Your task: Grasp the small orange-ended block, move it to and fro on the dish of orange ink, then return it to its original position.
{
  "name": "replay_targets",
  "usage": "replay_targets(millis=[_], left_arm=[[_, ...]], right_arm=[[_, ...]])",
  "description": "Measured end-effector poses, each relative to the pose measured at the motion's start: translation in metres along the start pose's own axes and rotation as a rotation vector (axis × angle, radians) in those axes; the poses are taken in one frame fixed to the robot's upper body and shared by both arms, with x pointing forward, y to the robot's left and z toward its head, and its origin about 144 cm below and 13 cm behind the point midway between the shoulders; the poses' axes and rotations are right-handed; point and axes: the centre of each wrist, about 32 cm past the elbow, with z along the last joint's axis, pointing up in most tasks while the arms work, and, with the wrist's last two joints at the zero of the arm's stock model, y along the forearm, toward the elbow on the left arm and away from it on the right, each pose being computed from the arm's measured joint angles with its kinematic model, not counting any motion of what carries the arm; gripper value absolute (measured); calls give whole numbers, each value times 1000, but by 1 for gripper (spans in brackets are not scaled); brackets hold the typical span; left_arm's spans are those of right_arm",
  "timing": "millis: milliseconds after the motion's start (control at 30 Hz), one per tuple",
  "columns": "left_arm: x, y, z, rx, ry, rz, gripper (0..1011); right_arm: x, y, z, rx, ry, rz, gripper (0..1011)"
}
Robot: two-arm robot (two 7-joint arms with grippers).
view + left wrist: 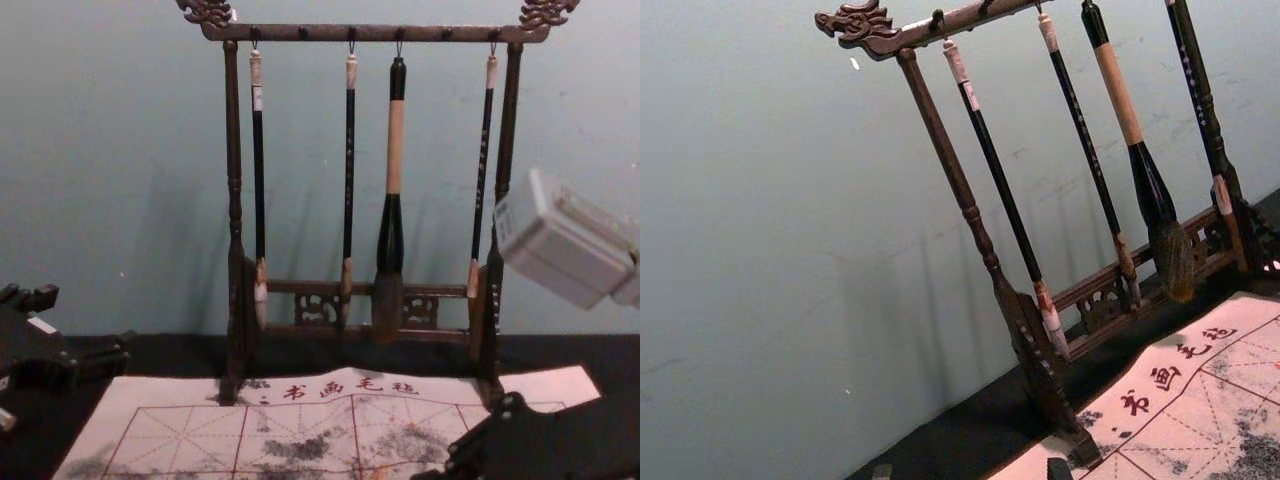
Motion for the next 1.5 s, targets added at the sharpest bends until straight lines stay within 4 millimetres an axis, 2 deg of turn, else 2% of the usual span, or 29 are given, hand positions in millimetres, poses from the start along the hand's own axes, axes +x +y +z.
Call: replay_targets(millis=[633, 967, 1500], left_arm=[[0, 0, 0, 0, 0, 0, 1001], [0, 0, 0, 0, 0, 0, 1001], [0, 0, 0, 0, 0, 0, 1001]], right_arm=[[0, 4, 5, 29, 16, -20, 91], [3, -11, 4, 33, 87, -94, 91], [2, -61, -2, -1, 289, -300, 91]])
